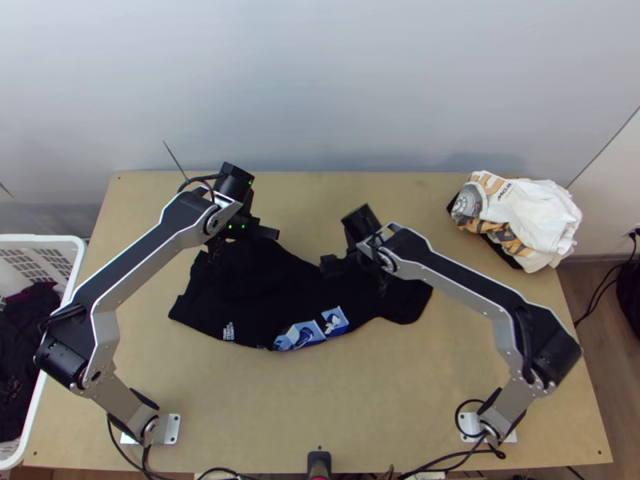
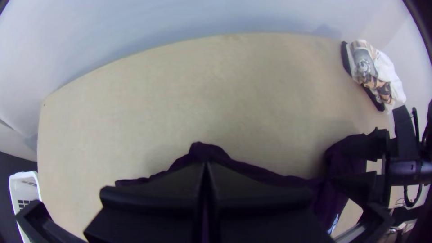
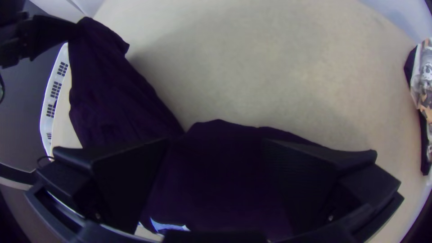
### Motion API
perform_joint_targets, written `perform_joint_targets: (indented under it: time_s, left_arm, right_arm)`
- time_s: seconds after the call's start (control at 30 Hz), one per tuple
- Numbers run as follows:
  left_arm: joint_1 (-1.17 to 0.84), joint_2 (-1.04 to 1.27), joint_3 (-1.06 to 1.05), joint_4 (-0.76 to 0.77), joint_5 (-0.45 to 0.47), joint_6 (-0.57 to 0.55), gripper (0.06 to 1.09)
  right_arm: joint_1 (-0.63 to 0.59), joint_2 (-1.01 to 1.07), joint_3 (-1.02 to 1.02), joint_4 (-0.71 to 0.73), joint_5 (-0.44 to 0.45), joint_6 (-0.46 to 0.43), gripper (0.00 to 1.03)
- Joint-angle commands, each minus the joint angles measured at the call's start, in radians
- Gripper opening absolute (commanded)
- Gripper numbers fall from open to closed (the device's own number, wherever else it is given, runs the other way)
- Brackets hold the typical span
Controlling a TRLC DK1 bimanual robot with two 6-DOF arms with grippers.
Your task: Fold the t-shirt
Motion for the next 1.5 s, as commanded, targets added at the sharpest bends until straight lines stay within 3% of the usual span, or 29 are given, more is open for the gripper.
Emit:
perform_joint_targets:
  time_s: [0.0, 0.17, 0.27, 0.37, 0.57, 0.93, 1.1, 1.47]
  left_arm:
    - [-0.003, -0.009, -0.002, -0.003, 0.001, -0.006, 0.10]
    - [-0.001, -0.021, -0.002, -0.008, 0.001, -0.006, 0.10]
    - [0.001, -0.033, -0.004, -0.014, 0.000, -0.012, 0.10]
    - [0.007, -0.055, -0.004, -0.019, 0.001, -0.020, 0.10]
    - [0.051, -0.104, 0.004, -0.020, 0.000, -0.033, 0.10]
    - [0.266, -0.118, 0.283, -0.023, -0.007, -0.078, 0.09]
    - [0.323, -0.136, 0.397, -0.023, -0.008, -0.084, 0.09]
    - [0.350, -0.272, 0.556, -0.022, -0.043, -0.086, 0.09]
  right_arm:
    - [-0.006, 0.070, -0.007, 0.006, -0.006, -0.006, 0.81]
    - [-0.021, 0.068, -0.024, 0.051, 0.008, -0.046, 0.42]
    - [-0.020, 0.067, -0.007, 0.048, 0.057, -0.086, 0.02]
    - [-0.021, 0.053, -0.006, 0.014, 0.131, -0.108, 0.03]
    - [-0.089, -0.048, 0.034, -0.014, 0.148, -0.106, 0.03]
    - [-0.270, -0.143, 0.442, -0.216, 0.163, -0.132, 0.03]
    - [-0.290, -0.192, 0.545, -0.264, 0.195, -0.152, 0.03]
    - [-0.274, -0.392, 0.552, -0.253, 0.347, -0.273, 0.03]
